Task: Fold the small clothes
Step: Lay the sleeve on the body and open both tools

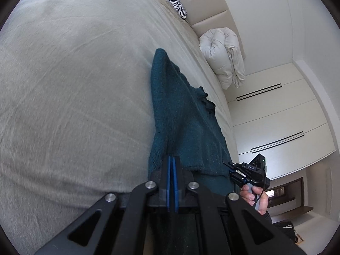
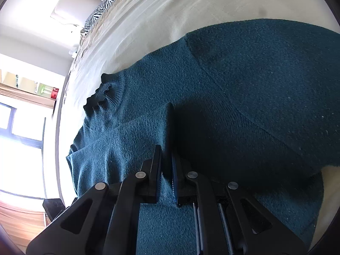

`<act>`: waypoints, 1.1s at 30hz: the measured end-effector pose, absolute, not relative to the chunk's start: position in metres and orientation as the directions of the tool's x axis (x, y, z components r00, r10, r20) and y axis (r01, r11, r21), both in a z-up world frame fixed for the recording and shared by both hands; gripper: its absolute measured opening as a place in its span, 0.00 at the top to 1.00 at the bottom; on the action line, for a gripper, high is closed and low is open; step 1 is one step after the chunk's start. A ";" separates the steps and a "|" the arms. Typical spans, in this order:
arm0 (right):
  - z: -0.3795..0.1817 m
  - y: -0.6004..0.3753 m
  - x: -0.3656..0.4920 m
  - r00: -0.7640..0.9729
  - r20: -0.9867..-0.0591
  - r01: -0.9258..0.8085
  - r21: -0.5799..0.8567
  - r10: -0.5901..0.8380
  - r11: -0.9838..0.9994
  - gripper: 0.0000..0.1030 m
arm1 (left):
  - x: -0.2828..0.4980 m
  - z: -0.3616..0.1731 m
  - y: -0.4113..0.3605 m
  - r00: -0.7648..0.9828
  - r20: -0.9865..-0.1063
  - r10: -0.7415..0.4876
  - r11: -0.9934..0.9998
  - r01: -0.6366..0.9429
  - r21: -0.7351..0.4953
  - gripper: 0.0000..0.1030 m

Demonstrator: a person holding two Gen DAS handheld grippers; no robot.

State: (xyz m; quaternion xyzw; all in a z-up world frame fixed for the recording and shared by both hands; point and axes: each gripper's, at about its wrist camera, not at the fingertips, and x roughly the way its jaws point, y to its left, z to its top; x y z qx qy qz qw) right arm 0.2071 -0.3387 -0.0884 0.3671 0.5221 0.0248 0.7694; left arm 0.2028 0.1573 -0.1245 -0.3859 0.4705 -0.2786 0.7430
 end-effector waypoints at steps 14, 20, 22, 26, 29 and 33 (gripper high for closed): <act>-0.070 -0.358 0.174 0.514 -0.738 0.339 0.643 0.437 0.687 0.41 | 0.252 -0.101 0.154 0.479 -0.248 -0.842 0.302 0.040 -0.952 0.55; -0.067 -0.363 0.164 0.545 -0.693 0.326 0.694 0.472 0.642 0.37 | 0.303 -0.098 0.139 0.486 -0.209 -0.849 0.263 0.045 -0.964 0.28; -0.070 -0.363 0.161 0.538 -0.685 0.322 0.706 0.492 0.631 0.37 | 0.321 -0.113 0.139 0.479 -0.255 -0.840 0.290 0.000 -0.957 0.28; -0.072 -0.366 0.149 0.545 -0.662 0.322 0.732 0.515 0.601 0.37 | 0.330 -0.132 0.142 0.461 -0.233 -0.856 0.253 -0.019 -0.967 0.49; -0.070 -0.369 0.138 0.554 -0.638 0.302 0.753 0.535 0.585 0.37 | 0.319 -0.129 0.138 0.427 -0.230 -0.874 0.264 0.022 -0.964 0.47; -0.067 -0.370 0.117 0.566 -0.602 0.278 0.783 0.564 0.557 0.37 | 0.295 -0.129 0.134 0.399 -0.215 -0.891 0.252 0.043 -0.967 0.45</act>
